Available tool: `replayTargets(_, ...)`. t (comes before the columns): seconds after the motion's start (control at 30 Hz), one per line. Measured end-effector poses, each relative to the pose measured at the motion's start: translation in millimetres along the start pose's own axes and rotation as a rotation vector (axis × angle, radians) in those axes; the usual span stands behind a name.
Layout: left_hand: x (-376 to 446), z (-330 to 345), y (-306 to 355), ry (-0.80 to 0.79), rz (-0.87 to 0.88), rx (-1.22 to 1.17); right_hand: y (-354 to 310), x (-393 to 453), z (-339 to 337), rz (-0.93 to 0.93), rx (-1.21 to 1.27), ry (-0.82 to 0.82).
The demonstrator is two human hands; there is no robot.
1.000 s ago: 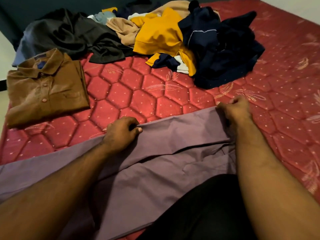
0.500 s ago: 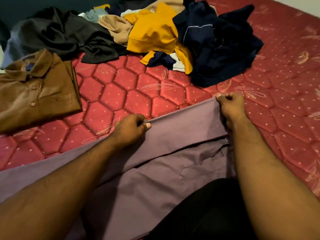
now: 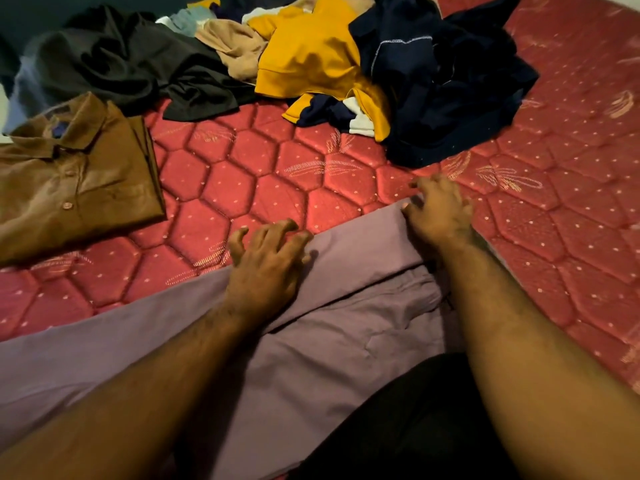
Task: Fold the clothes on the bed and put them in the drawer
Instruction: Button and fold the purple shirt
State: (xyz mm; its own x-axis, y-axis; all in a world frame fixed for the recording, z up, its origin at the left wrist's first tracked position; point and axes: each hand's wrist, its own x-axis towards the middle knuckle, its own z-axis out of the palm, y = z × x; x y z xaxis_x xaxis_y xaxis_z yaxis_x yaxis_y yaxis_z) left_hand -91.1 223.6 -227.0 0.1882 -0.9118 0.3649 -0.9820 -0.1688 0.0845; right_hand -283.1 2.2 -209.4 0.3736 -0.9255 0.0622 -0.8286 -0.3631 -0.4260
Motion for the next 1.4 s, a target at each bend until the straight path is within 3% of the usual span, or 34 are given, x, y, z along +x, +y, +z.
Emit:
replayTargets(0.03, -6, -5, 1, -0.129, 0.028, -0.014, -11, -8, 0, -0.12, 0.048, -0.016)
replayTargets(0.1, -9, -4, 4, -0.481, -0.027, -0.025, -23, -22, 14, -0.261, 0.084, -0.214)
replayTargets(0.17, -10, -7, 5, -0.632, -0.136, -0.011, -26, -39, 27, -0.187, -0.167, -0.425)
replayTargets(0.27, -9, -42, 6, -0.511, -0.145, 0.011, -43, -55, 13, -0.123, -0.335, -0.249)
replayTargets(0.33, -27, -76, -11, -0.471, -0.18, -0.025, -76, -75, 1, -0.254, -0.336, -0.198)
replayTargets(0.43, -98, -114, -55, -0.36, -0.393, -0.145, -131, -134, -5, -0.568, -0.107, -0.402)
replayTargets(0.5, -161, -135, -84, -0.121, -0.577, -0.269, -161, -180, 3, -0.719, 0.068, -0.579)
replayTargets(0.57, -208, -140, -104, 0.042, -0.703, -0.329, -181, -211, 17, -0.809, 0.116, -0.657)
replayTargets(0.67, -242, -143, -115, -0.024, -0.829, -0.29, -213, -259, 40, -0.682, 0.252, -0.728)
replayTargets(0.8, -256, -141, -111, -0.078, -0.804, -0.335, -229, -302, 65, -0.351, 0.577, -0.574)
replayTargets(0.9, -257, -144, -109, -0.034, -0.808, -0.29, -229, -320, 63, -0.043, 0.824, -0.691)
replayTargets(1.07, -264, -155, -110, -0.172, -0.801, -0.318, -228, -333, 53, 0.128, 0.914, -0.853)
replayTargets(1.17, -257, -158, -97, -0.002, -0.779, -0.323, -226, -334, 46, 0.096, 0.94, -0.848)
replayTargets(1.23, -251, -160, -86, 0.128, -0.756, -0.7, -220, -324, 39, -0.018, 0.879, -0.666)
replayTargets(1.3, -246, -165, -72, 0.155, -0.717, -1.044, -212, -311, 32, -0.159, 0.836, -0.537)
replayTargets(1.4, -243, -167, -58, 0.092, -0.772, -1.262, -209, -304, 26, -0.241, 0.772, -0.554)
